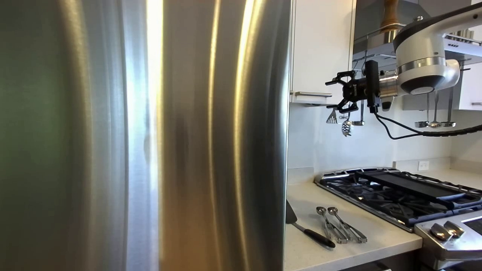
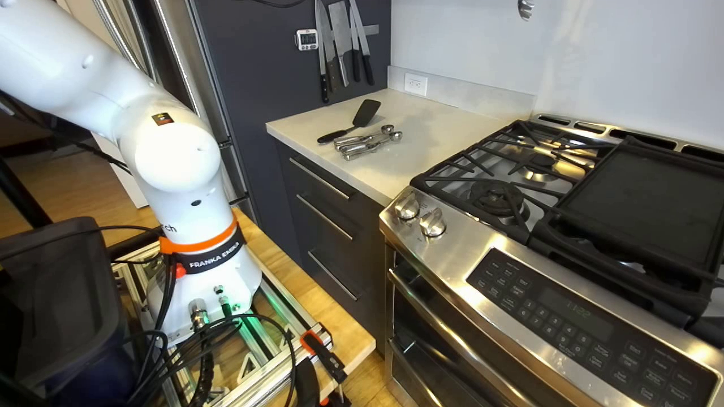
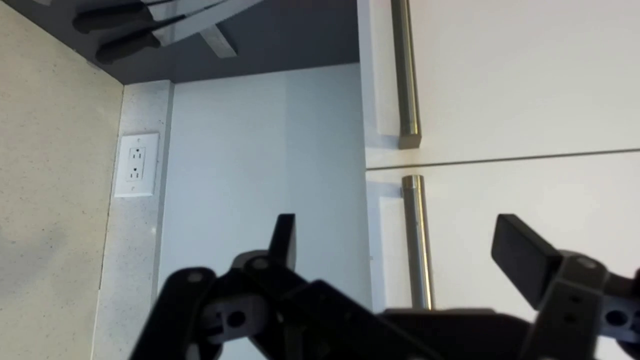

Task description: Open the top right cupboard door

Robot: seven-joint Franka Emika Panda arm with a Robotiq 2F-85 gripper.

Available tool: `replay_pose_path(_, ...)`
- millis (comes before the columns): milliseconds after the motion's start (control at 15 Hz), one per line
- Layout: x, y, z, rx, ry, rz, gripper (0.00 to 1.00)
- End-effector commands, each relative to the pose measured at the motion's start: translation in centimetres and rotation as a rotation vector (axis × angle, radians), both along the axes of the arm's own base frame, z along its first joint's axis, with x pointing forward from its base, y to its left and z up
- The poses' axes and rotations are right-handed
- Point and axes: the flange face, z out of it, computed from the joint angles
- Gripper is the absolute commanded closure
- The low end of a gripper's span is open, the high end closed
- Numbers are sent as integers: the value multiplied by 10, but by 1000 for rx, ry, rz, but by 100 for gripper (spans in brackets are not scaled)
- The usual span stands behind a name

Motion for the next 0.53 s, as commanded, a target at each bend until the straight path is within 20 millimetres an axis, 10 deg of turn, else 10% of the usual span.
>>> replay_pose_path(0, 7, 13, 6, 29, -14, -138, 0)
replay_pose_path(467, 10, 35, 12, 32, -57, -262, 0)
